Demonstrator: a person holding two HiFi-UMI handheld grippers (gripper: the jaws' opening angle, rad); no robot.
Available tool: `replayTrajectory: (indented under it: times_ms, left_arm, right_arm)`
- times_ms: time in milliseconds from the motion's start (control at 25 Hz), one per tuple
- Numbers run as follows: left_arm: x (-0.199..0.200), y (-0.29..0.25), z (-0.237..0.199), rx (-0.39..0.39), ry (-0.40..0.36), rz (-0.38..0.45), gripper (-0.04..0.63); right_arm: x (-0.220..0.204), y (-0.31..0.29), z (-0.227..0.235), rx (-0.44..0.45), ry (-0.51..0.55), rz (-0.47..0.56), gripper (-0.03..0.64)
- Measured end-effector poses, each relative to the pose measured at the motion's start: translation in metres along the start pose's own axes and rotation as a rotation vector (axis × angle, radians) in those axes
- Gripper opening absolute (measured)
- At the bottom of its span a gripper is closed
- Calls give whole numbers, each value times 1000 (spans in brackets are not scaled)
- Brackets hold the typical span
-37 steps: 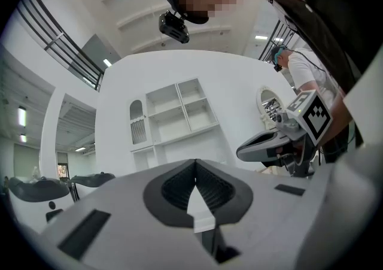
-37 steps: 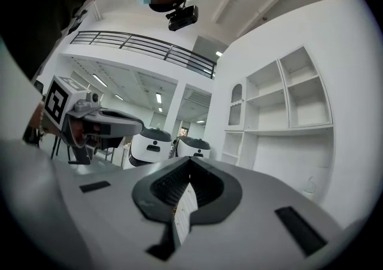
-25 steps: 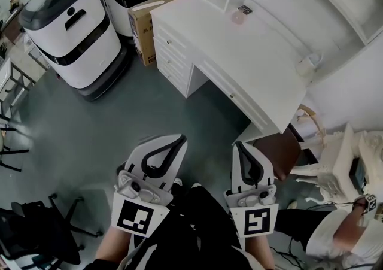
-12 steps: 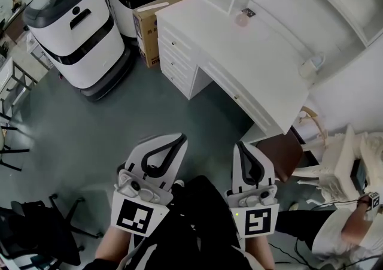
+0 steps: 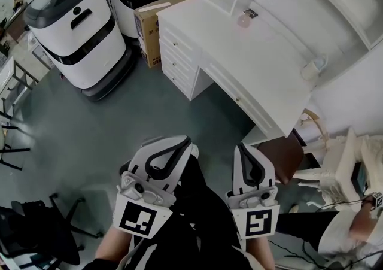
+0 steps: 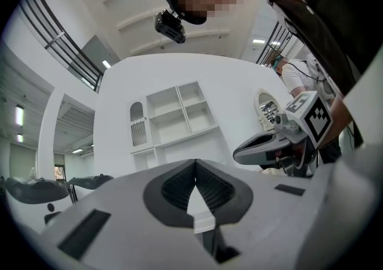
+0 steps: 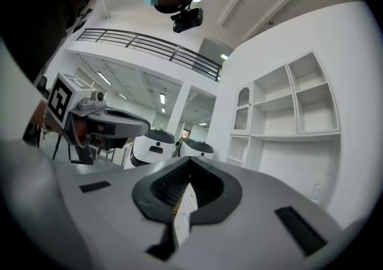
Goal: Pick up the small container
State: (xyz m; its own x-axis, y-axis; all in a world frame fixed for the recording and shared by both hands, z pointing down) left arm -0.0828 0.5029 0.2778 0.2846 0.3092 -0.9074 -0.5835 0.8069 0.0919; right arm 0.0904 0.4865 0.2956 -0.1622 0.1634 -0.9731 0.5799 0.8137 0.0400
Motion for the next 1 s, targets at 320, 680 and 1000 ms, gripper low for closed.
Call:
replayTrajectory:
  times_ms: [320, 680, 1000]
  left_arm:
    - [-11, -24, -17, 26, -2, -10, 0]
    - [-27, -62, -48, 75, -11, -43, 0]
    - [-41, -102, -84, 127, -17, -77, 0]
  right_arm:
    - [-5, -32, 19, 23, 4, 14, 2]
    - [-13, -90, 47, 85, -2, 26, 2]
    - [-16, -153, 78, 142, -11, 49, 2]
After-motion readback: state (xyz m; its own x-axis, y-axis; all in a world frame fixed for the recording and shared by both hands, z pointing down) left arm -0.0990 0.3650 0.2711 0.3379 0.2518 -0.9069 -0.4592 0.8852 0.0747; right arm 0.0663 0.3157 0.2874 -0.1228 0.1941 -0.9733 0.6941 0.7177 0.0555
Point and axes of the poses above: the fingertips, and each gripper's own axes: y backward along the fingers, z to its right, x out of its top, the point moved 7 cm from there along y, backward along the fingers, and after that the axes turned 3 degrees about -y, right-handed, at the moved point
